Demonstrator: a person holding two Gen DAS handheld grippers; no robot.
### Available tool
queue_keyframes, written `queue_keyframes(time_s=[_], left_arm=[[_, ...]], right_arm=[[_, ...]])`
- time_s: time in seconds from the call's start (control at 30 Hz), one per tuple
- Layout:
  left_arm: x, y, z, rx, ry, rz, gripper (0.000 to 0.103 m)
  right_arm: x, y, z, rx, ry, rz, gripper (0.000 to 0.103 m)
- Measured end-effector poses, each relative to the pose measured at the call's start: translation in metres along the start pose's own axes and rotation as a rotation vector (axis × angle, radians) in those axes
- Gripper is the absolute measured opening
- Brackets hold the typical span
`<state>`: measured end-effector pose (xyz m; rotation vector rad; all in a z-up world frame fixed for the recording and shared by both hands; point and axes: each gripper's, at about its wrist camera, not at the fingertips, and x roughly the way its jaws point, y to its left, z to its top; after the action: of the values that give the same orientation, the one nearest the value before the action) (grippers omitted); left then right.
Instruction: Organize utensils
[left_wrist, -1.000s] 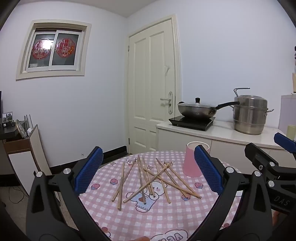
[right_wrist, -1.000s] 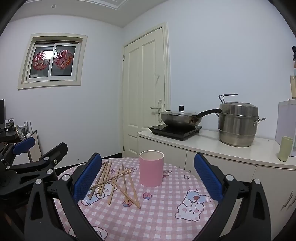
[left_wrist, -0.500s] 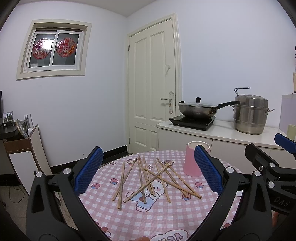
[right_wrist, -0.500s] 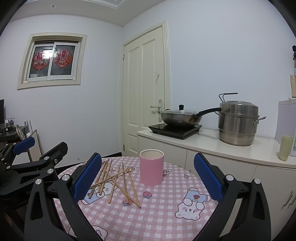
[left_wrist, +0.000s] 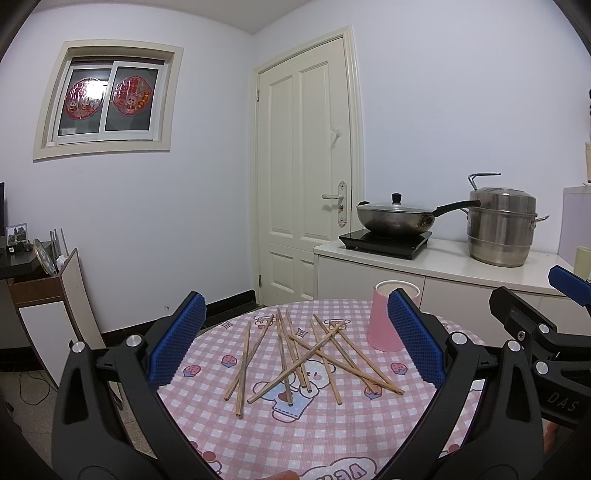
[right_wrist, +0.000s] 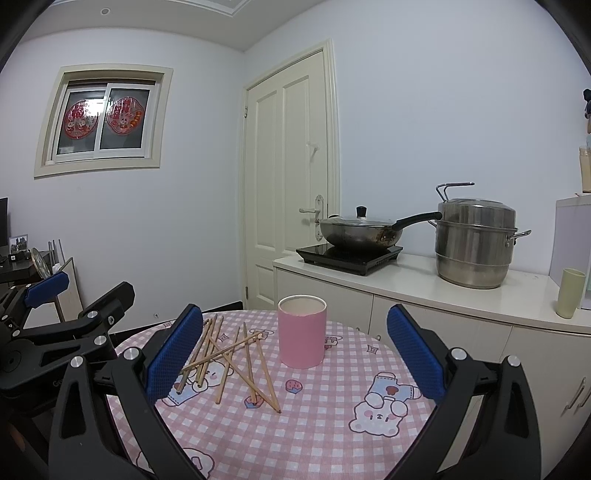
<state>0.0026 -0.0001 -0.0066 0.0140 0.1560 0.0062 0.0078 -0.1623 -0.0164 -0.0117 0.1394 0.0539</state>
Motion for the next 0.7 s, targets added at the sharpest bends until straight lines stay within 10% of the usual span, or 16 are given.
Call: queue_keyframes(time_s=[0.7], left_arm=[[0.001,0.0,-0.005,0.002,0.004,0.004,0.097]], right_arm=[[0.0,0.0,-0.01,0.006,0.009,0.004,0.096]])
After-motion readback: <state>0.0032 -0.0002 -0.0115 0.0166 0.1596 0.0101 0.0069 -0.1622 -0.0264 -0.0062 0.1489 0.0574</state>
